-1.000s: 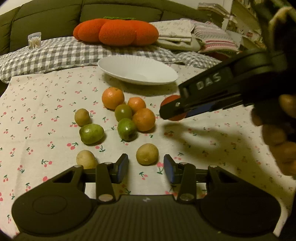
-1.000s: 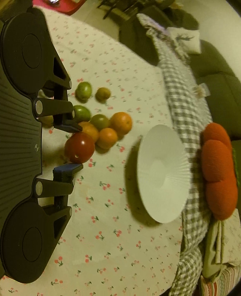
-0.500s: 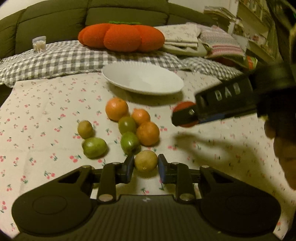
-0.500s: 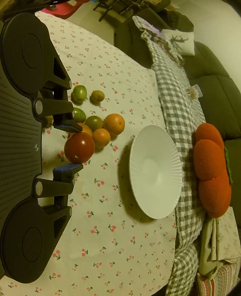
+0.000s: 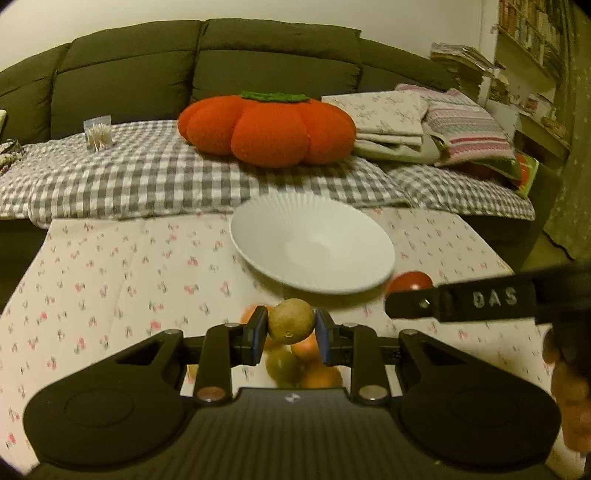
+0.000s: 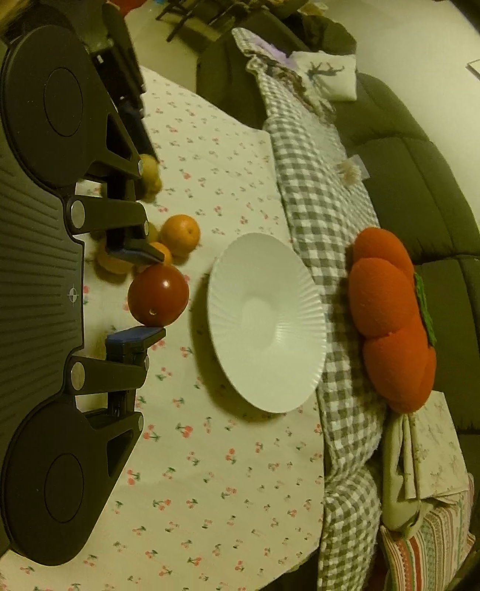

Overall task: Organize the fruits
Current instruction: 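Carry both fruits over the white plate and open both tools to drop them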

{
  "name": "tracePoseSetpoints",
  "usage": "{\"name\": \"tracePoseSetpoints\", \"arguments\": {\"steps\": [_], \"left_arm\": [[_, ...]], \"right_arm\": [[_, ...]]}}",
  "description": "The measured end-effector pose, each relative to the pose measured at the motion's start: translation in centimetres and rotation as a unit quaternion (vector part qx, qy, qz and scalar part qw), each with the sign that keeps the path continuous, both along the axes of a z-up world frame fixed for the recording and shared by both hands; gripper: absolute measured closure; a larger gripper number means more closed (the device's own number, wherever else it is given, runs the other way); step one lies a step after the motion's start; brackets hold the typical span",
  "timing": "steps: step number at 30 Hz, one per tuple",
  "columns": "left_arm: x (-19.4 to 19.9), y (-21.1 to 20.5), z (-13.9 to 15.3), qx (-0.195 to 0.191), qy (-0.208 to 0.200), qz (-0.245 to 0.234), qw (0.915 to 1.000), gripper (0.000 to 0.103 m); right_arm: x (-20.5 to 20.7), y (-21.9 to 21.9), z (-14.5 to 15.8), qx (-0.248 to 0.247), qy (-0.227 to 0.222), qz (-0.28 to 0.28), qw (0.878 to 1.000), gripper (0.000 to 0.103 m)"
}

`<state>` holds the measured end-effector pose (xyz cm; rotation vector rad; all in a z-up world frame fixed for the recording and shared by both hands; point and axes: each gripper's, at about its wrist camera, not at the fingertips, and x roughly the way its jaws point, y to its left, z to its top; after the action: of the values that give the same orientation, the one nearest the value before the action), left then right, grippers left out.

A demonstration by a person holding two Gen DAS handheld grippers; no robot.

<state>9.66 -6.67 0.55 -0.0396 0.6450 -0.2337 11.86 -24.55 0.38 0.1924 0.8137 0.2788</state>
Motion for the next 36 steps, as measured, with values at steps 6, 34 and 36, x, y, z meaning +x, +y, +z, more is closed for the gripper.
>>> {"name": "tracePoseSetpoints", "arguments": {"steps": [6, 34, 36], "left_arm": [[3.4, 0.1, 0.3, -0.001, -0.005, 0.009, 0.9999, 0.077], [12.3, -3.4, -5.1, 0.037, -0.002, -0.031, 0.9988, 0.077], [12.4, -3.5, -5.6, 0.04, 0.005, -0.031, 0.9987, 0.077]], "right_arm": [[2.7, -0.7, 1.0, -0.008, -0.007, -0.012, 1.0, 0.069], [11.2, -0.4, -3.9, -0.076, -0.015, -0.005, 0.997, 0.068], [11.4, -0.4, -4.1, -0.077, -0.018, -0.004, 0.997, 0.068]]}}
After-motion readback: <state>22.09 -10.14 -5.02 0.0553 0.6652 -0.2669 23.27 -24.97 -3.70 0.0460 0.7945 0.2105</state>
